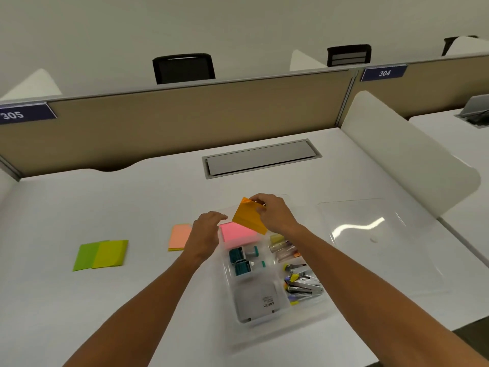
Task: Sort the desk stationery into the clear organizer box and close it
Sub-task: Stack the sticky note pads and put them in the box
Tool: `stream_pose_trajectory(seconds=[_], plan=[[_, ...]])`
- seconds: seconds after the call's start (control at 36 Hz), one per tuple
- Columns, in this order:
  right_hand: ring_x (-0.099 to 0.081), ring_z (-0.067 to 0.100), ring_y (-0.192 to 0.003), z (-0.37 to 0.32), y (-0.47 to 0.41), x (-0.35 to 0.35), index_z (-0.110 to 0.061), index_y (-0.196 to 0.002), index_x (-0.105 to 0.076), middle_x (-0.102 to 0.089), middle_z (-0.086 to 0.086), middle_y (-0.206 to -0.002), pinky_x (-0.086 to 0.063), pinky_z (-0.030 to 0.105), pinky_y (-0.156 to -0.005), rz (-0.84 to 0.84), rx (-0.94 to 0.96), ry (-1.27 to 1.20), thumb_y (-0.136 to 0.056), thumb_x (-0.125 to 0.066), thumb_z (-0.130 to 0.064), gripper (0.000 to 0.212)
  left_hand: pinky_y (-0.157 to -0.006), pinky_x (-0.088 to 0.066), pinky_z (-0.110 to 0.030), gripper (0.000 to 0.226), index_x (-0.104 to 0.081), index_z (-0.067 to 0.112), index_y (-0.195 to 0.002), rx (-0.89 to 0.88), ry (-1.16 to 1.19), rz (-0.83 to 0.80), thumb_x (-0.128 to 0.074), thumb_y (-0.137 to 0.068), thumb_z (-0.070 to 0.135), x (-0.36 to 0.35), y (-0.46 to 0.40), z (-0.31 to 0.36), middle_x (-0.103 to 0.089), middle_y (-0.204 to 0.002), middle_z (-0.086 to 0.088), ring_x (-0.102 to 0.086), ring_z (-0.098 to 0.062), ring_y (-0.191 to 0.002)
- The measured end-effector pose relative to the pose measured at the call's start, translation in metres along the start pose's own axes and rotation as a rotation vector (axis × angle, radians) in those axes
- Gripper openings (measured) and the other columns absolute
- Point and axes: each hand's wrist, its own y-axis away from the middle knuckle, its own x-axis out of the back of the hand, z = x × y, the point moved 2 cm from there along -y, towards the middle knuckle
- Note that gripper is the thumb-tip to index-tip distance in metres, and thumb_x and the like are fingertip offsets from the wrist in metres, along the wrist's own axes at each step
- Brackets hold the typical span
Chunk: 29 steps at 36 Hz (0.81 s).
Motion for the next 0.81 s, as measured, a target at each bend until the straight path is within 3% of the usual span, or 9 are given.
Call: stream_pose_trajectory(seconds=[0.17,0.5,0.61,0.81], plan=[[-0.055,0.029,-0.12,-0.016,-0.023,-0.014,-0.016,-0.132,-0.06,-0.06,0.01,-0.134,-0.046,0.034,-0.093,-0.095,0.061,0.085,-0.096,-0.049,0.004,0.042,-0.106,-0.036,-0.034,0.034,-0.064,0.015,-0.121,0.091,0.039,0.082,-0.056,-0.092,-0.001,0.015,0.012,-0.027,-0.062,-0.129,-0.005,-0.052,-0.024,-0.122],[-0.055,0.028,-0.119,-0.02,-0.046,-0.053,-0.014,-0.131,-0.061,-0.06,0.009,-0.134,-0.043,0.032,-0.091,-0.356,0.164,0.38,-0.088,-0.046,0.011,0.052,-0.096,-0.035,-0.036,0.04,-0.063,0.017,-0.119,0.193,0.036,0.116,-0.054,-0.086,-0.003,0.026,0.032,-0.074,-0.061,-0.125,0.0,-0.051,-0.026,-0.116],[-0.055,0.03,-0.119,-0.018,-0.046,-0.061,-0.012,-0.138,-0.054,-0.055,0.012,-0.134,-0.048,0.037,-0.095,-0.36,0.217,0.511,-0.09,-0.05,0.008,0.052,-0.096,-0.035,-0.035,0.044,-0.063,0.017,-0.121,0.226,0.04,0.127,-0.053,-0.084,-0.006,0.031,0.036,-0.083,-0.06,-0.126,-0.001,-0.051,-0.026,-0.117],[-0.058,0.026,-0.107,-0.028,-0.041,-0.067,-0.012,-0.127,-0.059,-0.056,0.007,-0.121,-0.055,0.039,-0.081,-0.196,0.281,0.614,-0.088,-0.055,0.0,0.041,-0.102,-0.035,-0.038,0.044,-0.062,0.021,-0.12,0.271,0.041,0.143,-0.054,-0.086,-0.005,0.04,0.044,-0.1,-0.059,-0.129,0.002,-0.049,-0.023,-0.122]])
